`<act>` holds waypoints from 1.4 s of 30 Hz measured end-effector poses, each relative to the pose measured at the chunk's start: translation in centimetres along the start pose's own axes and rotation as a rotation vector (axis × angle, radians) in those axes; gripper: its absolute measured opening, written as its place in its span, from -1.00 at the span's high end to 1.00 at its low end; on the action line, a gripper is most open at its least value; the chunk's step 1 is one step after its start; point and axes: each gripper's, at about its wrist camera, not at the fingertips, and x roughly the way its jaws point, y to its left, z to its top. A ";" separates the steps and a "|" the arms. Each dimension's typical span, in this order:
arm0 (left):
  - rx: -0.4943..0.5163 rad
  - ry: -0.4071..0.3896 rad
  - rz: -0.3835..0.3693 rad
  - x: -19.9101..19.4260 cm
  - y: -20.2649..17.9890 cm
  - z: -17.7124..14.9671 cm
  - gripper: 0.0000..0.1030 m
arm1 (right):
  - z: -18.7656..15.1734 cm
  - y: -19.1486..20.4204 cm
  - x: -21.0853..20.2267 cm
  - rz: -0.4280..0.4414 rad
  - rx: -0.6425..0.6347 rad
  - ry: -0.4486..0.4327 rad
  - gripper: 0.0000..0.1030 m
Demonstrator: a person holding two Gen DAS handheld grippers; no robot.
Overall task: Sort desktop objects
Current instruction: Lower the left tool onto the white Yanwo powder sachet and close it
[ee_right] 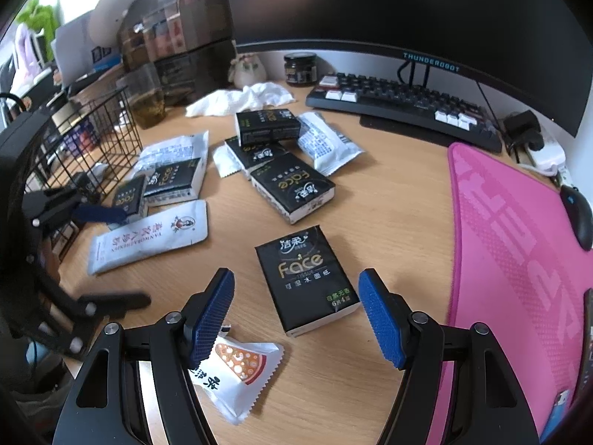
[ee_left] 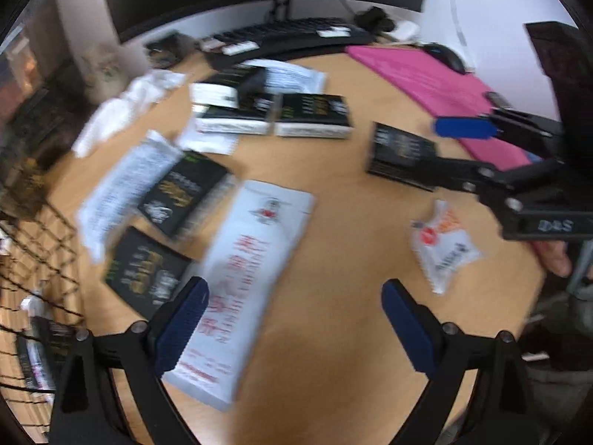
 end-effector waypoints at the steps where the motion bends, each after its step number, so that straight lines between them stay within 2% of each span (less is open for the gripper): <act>1: -0.006 -0.001 0.010 0.1 0.2 0.0 -0.82 | 0.0 0.0 -0.1 -0.001 0.000 -0.002 -0.34; 5: -0.056 0.006 0.076 0.7 1.3 0.1 -0.82 | 0.0 0.0 -0.1 0.003 0.000 -0.002 -0.34; 8: -0.059 0.019 0.065 1.5 1.6 0.1 -0.84 | 0.0 0.0 0.1 0.009 0.002 0.003 -0.34; 12: -0.068 -0.017 0.071 1.9 1.7 0.3 -0.87 | -0.1 0.0 0.2 0.014 -0.002 0.008 -0.34; 15: -0.055 0.002 0.060 1.8 1.4 0.2 -0.86 | -0.1 0.0 0.2 0.013 0.001 0.007 -0.34; 21: -0.003 0.031 0.031 1.4 -0.6 0.0 -0.72 | 0.0 0.1 0.2 0.007 -0.001 0.010 -0.34; 24: 0.004 0.031 0.010 1.2 -1.0 0.0 -0.71 | -0.1 0.3 0.2 0.008 -0.007 0.011 -0.34; 33: -0.077 -0.024 0.077 1.8 1.3 0.5 -0.71 | -0.2 0.3 0.3 0.009 -0.002 0.014 -0.34; 35: -0.080 -0.041 0.082 1.5 1.2 0.7 -0.42 | -0.3 0.4 0.4 0.009 -0.004 0.017 -0.34; 36: -0.080 -0.051 0.078 1.3 1.2 0.7 0.10 | -0.3 0.4 0.4 0.009 -0.004 0.017 -0.34; 42: -0.053 -0.037 0.075 1.1 0.6 0.5 0.10 | -0.3 0.2 0.7 0.001 -0.002 0.017 -0.34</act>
